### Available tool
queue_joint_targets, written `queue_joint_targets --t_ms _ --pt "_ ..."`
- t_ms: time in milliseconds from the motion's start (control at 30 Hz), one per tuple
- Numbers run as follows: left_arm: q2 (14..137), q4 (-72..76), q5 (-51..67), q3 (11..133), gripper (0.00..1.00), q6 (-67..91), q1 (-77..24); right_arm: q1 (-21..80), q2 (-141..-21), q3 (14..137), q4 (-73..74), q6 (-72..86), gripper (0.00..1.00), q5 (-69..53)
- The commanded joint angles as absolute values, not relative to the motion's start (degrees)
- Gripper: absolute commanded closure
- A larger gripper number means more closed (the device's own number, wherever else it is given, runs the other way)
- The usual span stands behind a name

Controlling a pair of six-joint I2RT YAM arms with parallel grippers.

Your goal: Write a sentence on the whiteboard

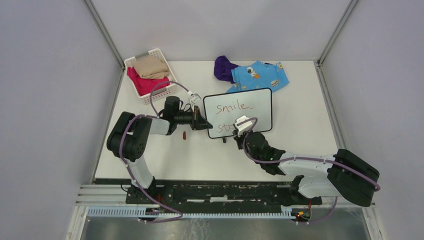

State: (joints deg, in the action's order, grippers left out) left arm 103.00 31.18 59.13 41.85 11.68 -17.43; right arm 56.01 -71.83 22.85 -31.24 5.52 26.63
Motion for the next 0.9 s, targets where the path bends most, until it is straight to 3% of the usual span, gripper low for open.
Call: queue_joint_targets --t_ms 0,867 --pt "103.90 27.25 52.53 42.36 0.98 7.15 -17.84 55.61 -70.24 21.23 -31.64 6.38 1.00 27.85" --pt "104.02 25.85 52.35 42.80 0.98 6.35 -18.28 54.32 -70.20 26.91 -31.03 3.43 1.00 30.19"
